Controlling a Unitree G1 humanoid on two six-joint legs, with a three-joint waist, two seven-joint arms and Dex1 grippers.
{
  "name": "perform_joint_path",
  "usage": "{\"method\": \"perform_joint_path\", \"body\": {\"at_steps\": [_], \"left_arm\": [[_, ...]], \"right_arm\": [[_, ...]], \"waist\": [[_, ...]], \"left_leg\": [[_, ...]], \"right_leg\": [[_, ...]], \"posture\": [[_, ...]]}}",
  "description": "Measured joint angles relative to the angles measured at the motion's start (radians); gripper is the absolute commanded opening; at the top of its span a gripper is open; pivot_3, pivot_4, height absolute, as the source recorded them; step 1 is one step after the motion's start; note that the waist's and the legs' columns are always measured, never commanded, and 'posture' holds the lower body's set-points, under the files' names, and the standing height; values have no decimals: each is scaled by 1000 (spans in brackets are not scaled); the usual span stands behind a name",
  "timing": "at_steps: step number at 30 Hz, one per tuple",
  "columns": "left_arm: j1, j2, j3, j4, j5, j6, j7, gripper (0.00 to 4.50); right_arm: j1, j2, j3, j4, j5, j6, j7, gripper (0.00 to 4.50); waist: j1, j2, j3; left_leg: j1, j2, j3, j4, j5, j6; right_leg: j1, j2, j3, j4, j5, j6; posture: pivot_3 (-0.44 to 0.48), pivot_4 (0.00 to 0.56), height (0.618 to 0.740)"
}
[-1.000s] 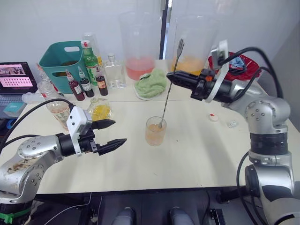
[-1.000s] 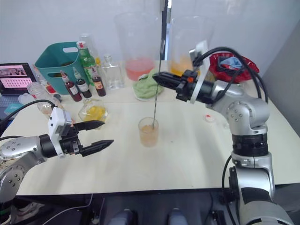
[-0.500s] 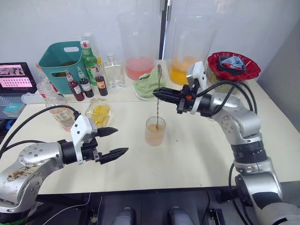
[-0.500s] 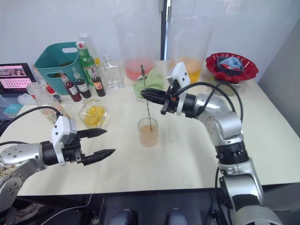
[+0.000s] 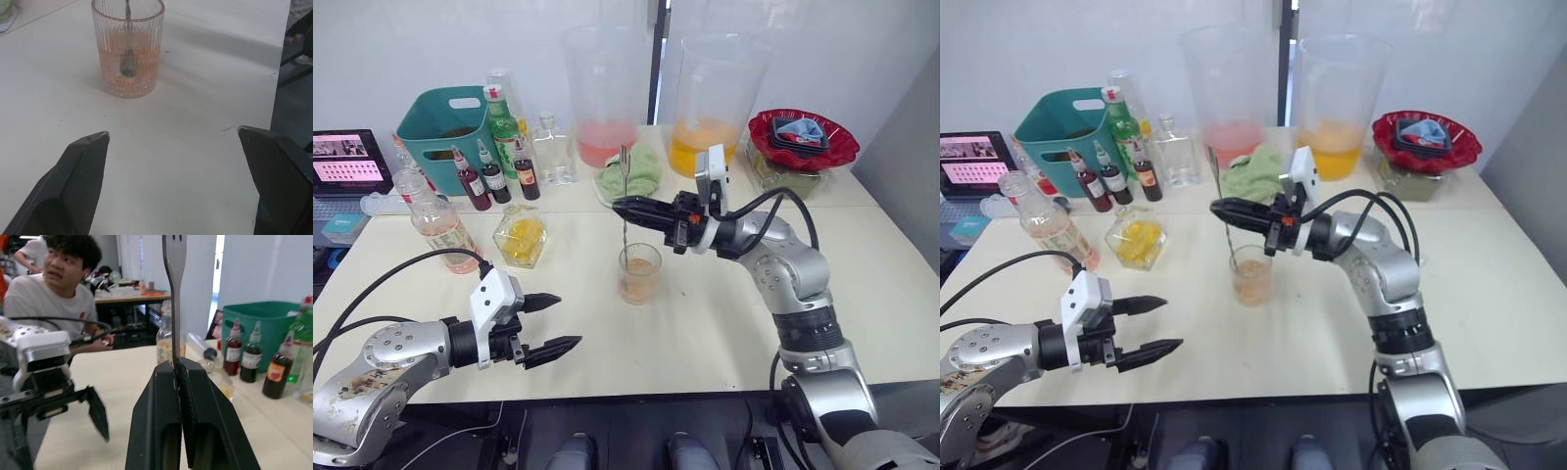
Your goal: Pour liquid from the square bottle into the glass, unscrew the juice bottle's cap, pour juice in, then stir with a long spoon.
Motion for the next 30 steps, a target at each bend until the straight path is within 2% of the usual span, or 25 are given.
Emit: {"method": "perform_joint_path", "body": {"at_steps": [11,17,30], "left_arm": [[-27,-1,-1,-1,-2,1,4,4448],[-26,-3,-1,-16,-5,4,17,4448],[-49,-11,-4,-21,-10,6,37,4448]], "right_arm": [[-62,-162,-2,-40,5,96,77,0],[-69,-154,-7,-32,8,103,75,0],[-123,-46,-20,111,-61,-63,45,0]], "waist": [[1,0,0],[3,0,0],[5,0,0]], "left_leg": [[0,0,1,0,0,0],[0,0,1,0,0,0],[0,0,1,0,0,0]], "right_leg": [[0,1,0,-1,0,0],[0,0,0,-1,0,0],[0,0,0,0,0,0]], "posture": [[0,150,740],[0,150,740],[0,150,740]]}}
